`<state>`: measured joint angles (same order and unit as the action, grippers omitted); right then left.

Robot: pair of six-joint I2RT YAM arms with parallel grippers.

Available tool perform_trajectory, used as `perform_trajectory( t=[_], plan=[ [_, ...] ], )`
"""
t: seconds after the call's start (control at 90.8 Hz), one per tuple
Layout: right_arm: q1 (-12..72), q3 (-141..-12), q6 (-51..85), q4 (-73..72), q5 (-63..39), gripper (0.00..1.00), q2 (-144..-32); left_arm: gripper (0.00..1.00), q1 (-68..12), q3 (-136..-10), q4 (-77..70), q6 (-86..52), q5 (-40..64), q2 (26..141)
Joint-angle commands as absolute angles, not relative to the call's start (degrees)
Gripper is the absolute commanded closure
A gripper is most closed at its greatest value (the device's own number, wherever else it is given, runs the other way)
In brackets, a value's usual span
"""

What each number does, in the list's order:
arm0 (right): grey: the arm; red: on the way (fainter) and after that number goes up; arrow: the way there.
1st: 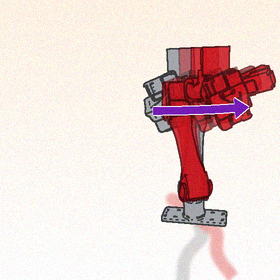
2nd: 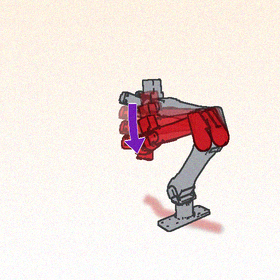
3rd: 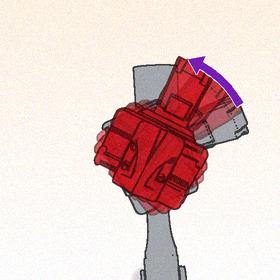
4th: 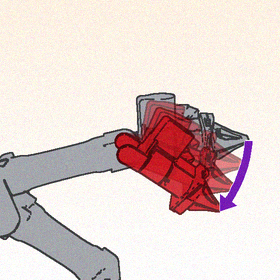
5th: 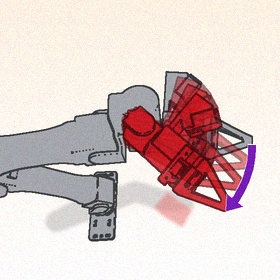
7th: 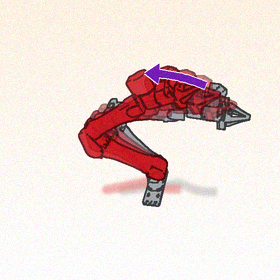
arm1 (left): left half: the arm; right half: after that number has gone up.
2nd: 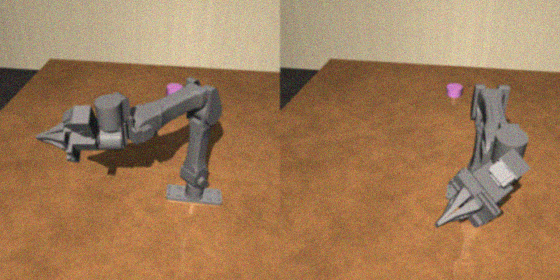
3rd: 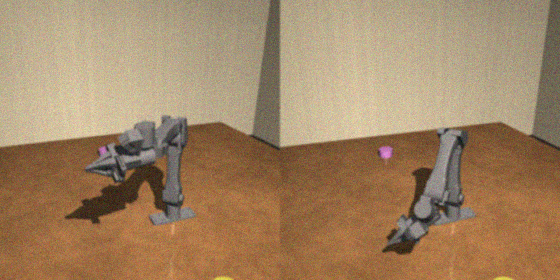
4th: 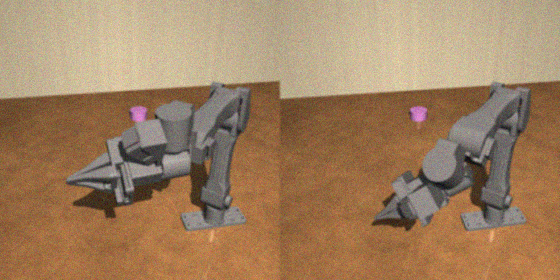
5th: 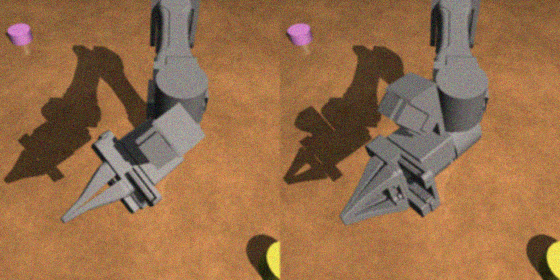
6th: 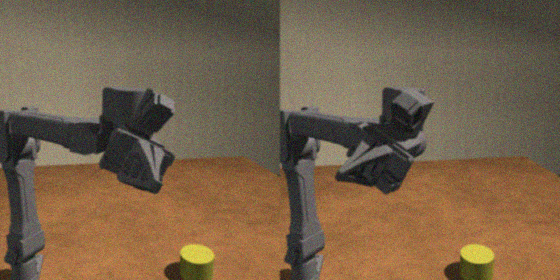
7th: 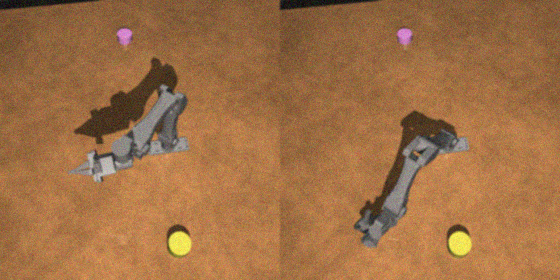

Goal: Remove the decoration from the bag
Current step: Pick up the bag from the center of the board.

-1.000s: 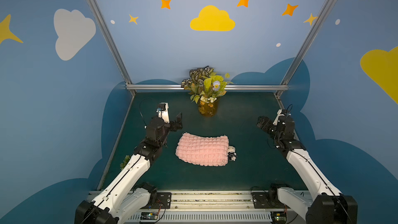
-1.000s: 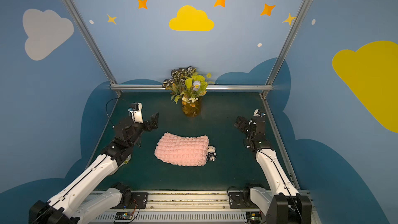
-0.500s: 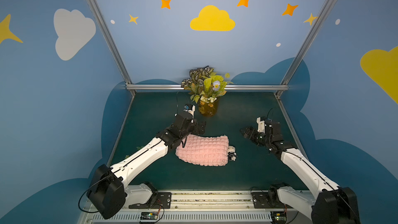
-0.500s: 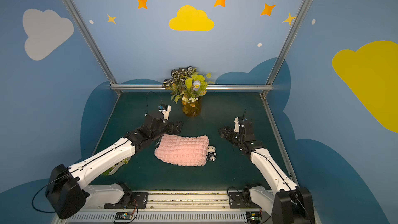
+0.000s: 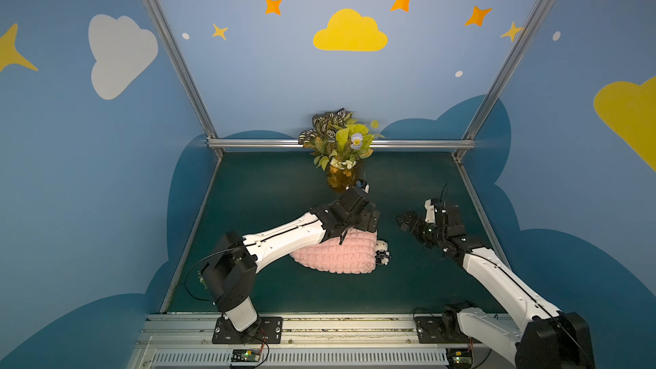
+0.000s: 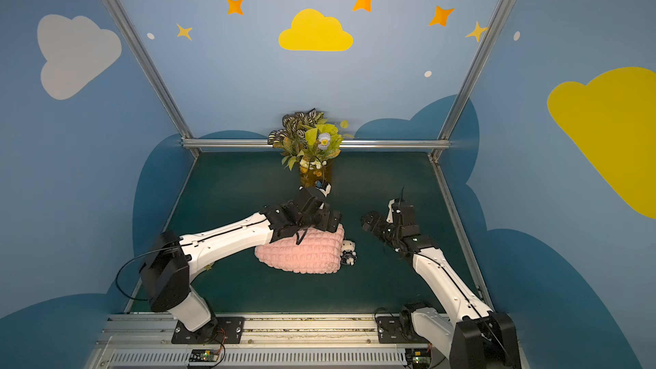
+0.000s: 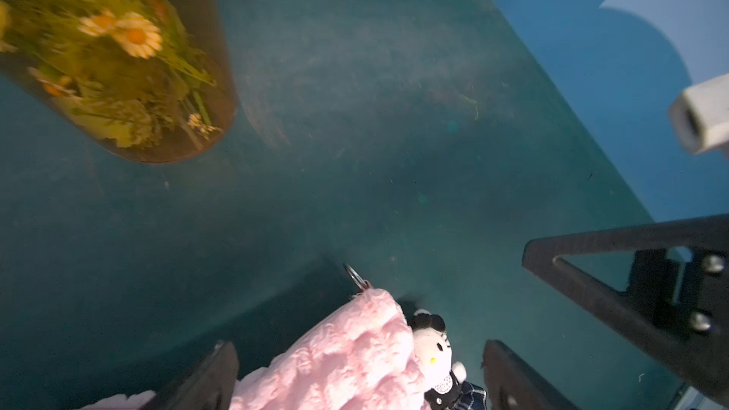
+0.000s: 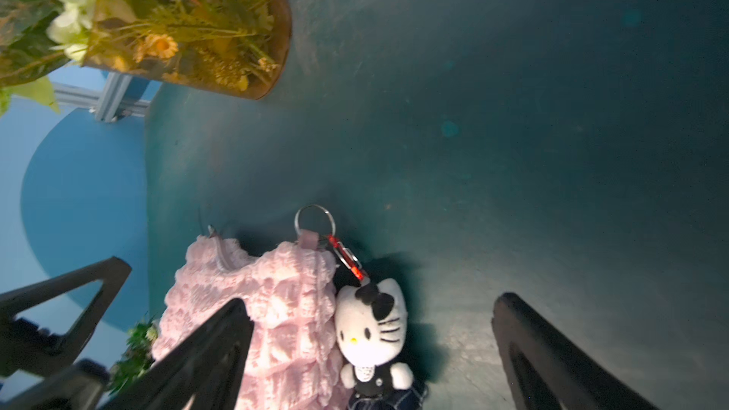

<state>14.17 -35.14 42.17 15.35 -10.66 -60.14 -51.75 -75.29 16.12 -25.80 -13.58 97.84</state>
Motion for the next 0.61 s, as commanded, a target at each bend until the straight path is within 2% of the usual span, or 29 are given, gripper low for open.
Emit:
perform_trajectory(
  t=[0.0, 0.275, 0.595],
  plan=[
    [13.3, -35.2, 43.5, 21.0, -3.4, 0.02, -58.7, 0.00, -53.6, -79.9, 21.0, -24.0, -17.7, 102.1],
    [11.2, -34.6, 42.3, 23.5, -1.8, 0.02, -58.6, 0.00, -55.8, -86.0, 26.4, -23.0, -20.9, 111.4],
    [10.0, -33.6, 41.7, 24.6, -0.9, 0.02, -56.4, 0.00, -56.5, -85.1, 27.9, -24.7, -21.2, 112.5]
  ],
)
